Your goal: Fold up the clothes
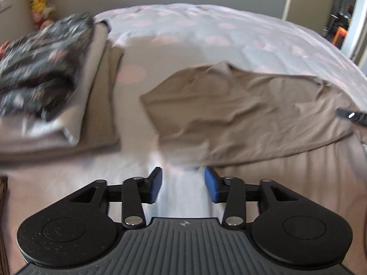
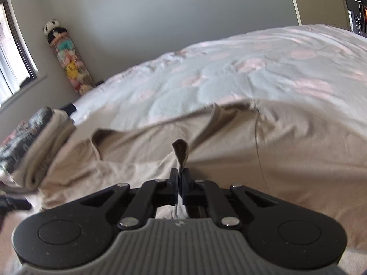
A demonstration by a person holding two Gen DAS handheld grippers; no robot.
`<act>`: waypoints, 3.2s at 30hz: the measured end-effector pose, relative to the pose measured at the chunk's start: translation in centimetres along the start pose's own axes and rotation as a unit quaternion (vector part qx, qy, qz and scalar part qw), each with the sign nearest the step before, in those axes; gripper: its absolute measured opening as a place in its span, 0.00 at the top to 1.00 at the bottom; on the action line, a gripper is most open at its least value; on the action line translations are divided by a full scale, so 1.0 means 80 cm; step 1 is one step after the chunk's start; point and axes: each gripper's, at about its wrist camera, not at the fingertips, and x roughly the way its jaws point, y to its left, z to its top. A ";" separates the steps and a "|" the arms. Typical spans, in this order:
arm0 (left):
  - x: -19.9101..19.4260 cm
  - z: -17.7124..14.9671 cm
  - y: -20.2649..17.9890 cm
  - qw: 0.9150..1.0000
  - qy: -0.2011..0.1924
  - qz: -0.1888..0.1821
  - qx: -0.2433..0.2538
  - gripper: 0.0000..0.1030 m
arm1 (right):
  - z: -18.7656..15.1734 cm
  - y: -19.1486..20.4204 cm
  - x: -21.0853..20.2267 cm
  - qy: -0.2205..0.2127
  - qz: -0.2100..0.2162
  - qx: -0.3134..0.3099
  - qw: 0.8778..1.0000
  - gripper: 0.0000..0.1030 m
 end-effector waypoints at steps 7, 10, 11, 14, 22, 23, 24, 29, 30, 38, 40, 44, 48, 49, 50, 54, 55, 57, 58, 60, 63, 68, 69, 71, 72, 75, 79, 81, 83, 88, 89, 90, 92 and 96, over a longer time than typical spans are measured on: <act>0.022 0.003 0.000 0.999 -0.005 -0.013 -0.045 0.57 | 0.034 -0.001 -0.053 -0.083 0.012 0.029 0.996 0.96; 0.026 0.005 -0.007 0.999 -0.008 -0.009 -0.039 0.57 | 0.041 -0.016 -0.066 -0.100 -0.006 0.042 0.994 0.96; 0.027 0.006 -0.010 0.999 -0.008 -0.008 -0.036 0.57 | 0.042 -0.021 -0.065 -0.096 -0.013 0.048 0.994 0.96; 0.024 0.007 -0.021 1.000 -0.020 -0.008 -0.019 0.56 | 0.036 -0.033 -0.058 -0.081 -0.030 0.061 0.994 0.96; 0.053 0.031 -0.044 0.998 -0.008 0.031 0.048 0.54 | 0.031 -0.038 -0.052 -0.064 -0.053 0.063 0.995 0.96; 0.058 0.034 -0.042 0.999 -0.007 0.029 0.045 0.62 | 0.031 -0.038 -0.052 -0.065 -0.053 0.062 0.995 0.96; 0.061 0.037 -0.039 0.999 -0.007 0.023 0.037 0.70 | 0.031 -0.038 -0.052 -0.064 -0.053 0.062 0.995 0.96; 0.043 0.048 -0.032 0.998 -0.017 0.030 0.044 0.96 | 0.028 -0.041 -0.041 -0.038 -0.073 0.067 0.994 0.96; 0.041 0.047 -0.027 0.998 -0.016 0.034 0.043 0.96 | 0.028 -0.041 -0.040 -0.034 -0.077 0.067 0.994 0.96; 0.052 0.032 -0.001 0.999 0.013 0.036 0.022 0.91 | 0.010 -0.060 -0.017 0.045 -0.135 0.086 0.986 0.97; 0.046 0.036 0.003 0.999 0.017 0.028 0.019 0.85 | 0.006 -0.062 -0.012 0.051 -0.136 0.085 0.986 0.97; 0.024 0.046 0.015 1.000 0.024 -0.005 0.012 0.73 | 0.005 -0.062 -0.010 0.054 -0.137 0.081 0.986 0.97; 0.004 0.066 0.024 0.999 0.006 -0.030 0.014 0.53 | 0.006 -0.062 -0.010 0.056 -0.137 0.080 0.986 0.97; 0.005 0.075 0.026 0.999 -0.001 -0.030 0.011 0.52 | 0.007 -0.061 -0.010 0.056 -0.137 0.080 0.986 0.97; 0.012 0.084 0.029 1.000 -0.003 -0.029 0.000 0.52 | 0.007 -0.060 -0.011 0.057 -0.138 0.079 0.986 0.96; 0.053 0.120 0.043 0.998 -0.006 -0.030 -0.061 0.56 | 0.008 -0.058 -0.011 0.056 -0.136 0.075 0.986 0.96; 0.065 0.127 0.044 0.997 -0.005 -0.029 -0.071 0.56 | 0.009 -0.058 -0.011 0.056 -0.135 0.074 0.987 0.96; 0.087 0.136 0.044 0.997 -0.001 -0.017 -0.075 0.56 | 0.009 -0.060 -0.011 0.056 -0.131 0.075 0.987 0.95; 0.096 0.139 0.045 0.997 0.001 -0.014 -0.079 0.57 | 0.009 -0.061 -0.010 0.057 -0.128 0.076 0.987 0.92; 0.109 0.142 0.047 0.996 0.002 -0.018 -0.087 0.66 | 0.009 -0.063 -0.010 0.055 -0.123 0.080 0.988 0.89; 0.118 0.141 0.046 0.995 0.001 -0.033 -0.090 0.74 | 0.013 -0.069 -0.014 0.035 -0.108 0.092 0.989 0.69; 0.122 0.133 0.045 0.995 -0.012 -0.037 -0.097 0.89 | 0.011 -0.082 -0.011 0.007 -0.098 0.106 0.990 0.59; 0.122 0.132 0.046 0.994 -0.015 -0.037 -0.100 0.94 | 0.010 -0.084 -0.010 0.005 -0.096 0.106 0.990 0.63; 0.118 0.133 0.047 0.994 -0.025 -0.039 -0.104 0.99 | 0.007 -0.084 -0.008 -0.002 -0.089 0.101 0.991 0.95; 0.114 0.134 0.046 0.994 -0.034 -0.037 -0.101 0.99 | 0.007 -0.082 -0.008 -0.007 -0.085 0.096 0.992 0.96; 0.095 0.140 0.039 0.993 -0.073 -0.029 -0.082 1.00 | 0.010 -0.071 -0.017 -0.044 -0.082 0.076 0.993 0.97; 0.087 0.153 0.037 0.993 -0.092 -0.018 -0.069 1.00 | 0.016 -0.064 -0.022 -0.067 -0.093 0.067 0.991 0.97; 0.098 0.155 0.039 0.995 -0.079 -0.010 -0.065 1.00 | 0.012 -0.067 -0.017 -0.058 -0.098 0.070 0.991 0.97; 0.113 0.153 0.039 0.996 -0.064 0.001 -0.058 1.00 | 0.007 -0.072 -0.010 -0.047 -0.103 0.077 0.991 0.97; 0.128 0.142 0.043 0.995 -0.055 0.002 -0.082 0.97 | 0.001 -0.082 -0.004 -0.035 -0.123 0.093 0.987 0.89; 0.122 0.139 0.046 0.994 -0.062 0.003 -0.087 0.94 | 0.002 -0.082 -0.006 -0.037 -0.126 0.094 0.987 0.88; 0.114 0.136 0.048 0.994 -0.069 0.007 -0.089 0.89 | 0.004 -0.081 -0.009 -0.039 -0.132 0.094 0.986 0.88; 0.093 0.125 0.048 0.993 -0.086 0.009 -0.081 0.86 | 0.008 -0.078 -0.013 -0.041 -0.142 0.091 0.985 0.87; 0.049 0.087 0.043 0.994 -0.090 -0.015 -0.063 0.86 | 0.013 -0.065 -0.022 -0.042 -0.131 0.092 0.986 0.62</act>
